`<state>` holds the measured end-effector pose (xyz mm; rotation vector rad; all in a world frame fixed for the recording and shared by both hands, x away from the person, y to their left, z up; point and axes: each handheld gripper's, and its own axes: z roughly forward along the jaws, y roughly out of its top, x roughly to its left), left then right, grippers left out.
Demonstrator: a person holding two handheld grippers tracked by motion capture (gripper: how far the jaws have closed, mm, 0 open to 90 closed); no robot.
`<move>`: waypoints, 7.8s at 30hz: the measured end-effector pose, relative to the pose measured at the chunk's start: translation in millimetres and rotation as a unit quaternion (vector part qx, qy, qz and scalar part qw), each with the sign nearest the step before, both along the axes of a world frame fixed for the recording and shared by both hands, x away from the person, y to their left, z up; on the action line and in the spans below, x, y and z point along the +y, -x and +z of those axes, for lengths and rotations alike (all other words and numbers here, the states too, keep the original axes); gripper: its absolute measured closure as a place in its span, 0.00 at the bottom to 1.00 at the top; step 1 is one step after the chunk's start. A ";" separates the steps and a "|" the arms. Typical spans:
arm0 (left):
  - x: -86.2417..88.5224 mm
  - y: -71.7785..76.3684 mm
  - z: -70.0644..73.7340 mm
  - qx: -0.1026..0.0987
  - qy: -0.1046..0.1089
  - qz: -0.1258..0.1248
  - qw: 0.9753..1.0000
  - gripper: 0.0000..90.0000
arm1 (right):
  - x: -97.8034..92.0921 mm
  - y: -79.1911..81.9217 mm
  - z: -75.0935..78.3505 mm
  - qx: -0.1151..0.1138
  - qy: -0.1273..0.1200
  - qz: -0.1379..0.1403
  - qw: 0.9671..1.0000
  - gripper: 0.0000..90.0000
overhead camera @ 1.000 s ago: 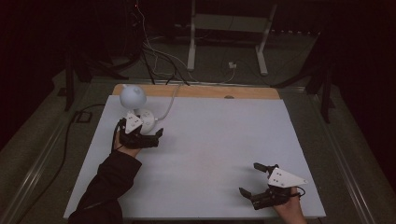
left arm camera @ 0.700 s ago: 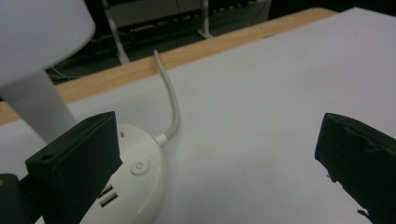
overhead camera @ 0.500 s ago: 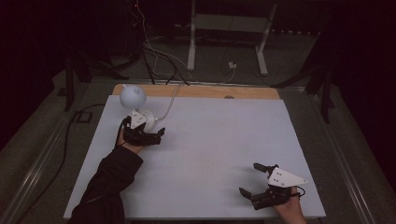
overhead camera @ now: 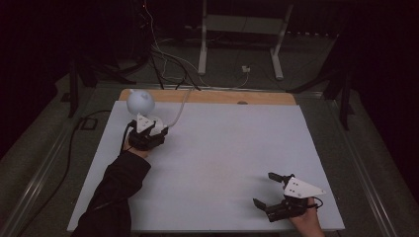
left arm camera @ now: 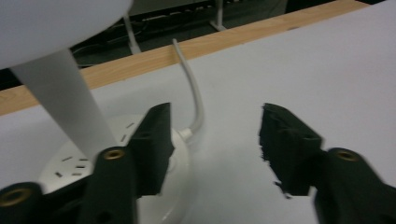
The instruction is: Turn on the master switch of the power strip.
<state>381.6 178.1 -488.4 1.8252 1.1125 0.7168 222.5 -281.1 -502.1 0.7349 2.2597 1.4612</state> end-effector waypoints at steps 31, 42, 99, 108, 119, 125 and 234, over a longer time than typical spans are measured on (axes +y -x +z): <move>-4.5 -25.3 -28.8 0.008 -0.099 0.035 0.994 1.00 | -1.5 -1.4 -1.7 0.006 -0.002 -0.002 1.000 0.00; -5.1 -27.6 -33.7 0.008 -0.122 0.047 0.991 1.00 | -0.7 -1.0 -1.8 0.005 -0.001 0.000 1.000 0.00; -9.1 -36.7 -26.1 0.058 -0.166 0.025 0.984 1.00 | 1.3 0.5 -1.9 0.006 0.003 0.005 1.000 0.00; -12.0 -37.6 -24.3 0.059 -0.190 0.020 0.980 1.00 | 1.1 0.8 -2.0 0.006 0.002 0.004 1.000 0.00; -7.9 -36.8 -22.2 0.042 -0.174 0.029 0.983 1.00 | 0.4 0.7 -1.6 0.007 0.002 0.002 1.000 0.00; -10.6 -31.7 -12.7 0.024 -0.155 0.012 0.988 1.00 | -0.8 0.8 -0.9 0.003 0.000 0.002 1.000 0.00; 21.3 152.8 -38.5 0.125 -0.005 -0.247 0.961 0.00 | 1.0 1.7 -0.9 0.009 0.004 0.002 1.000 0.00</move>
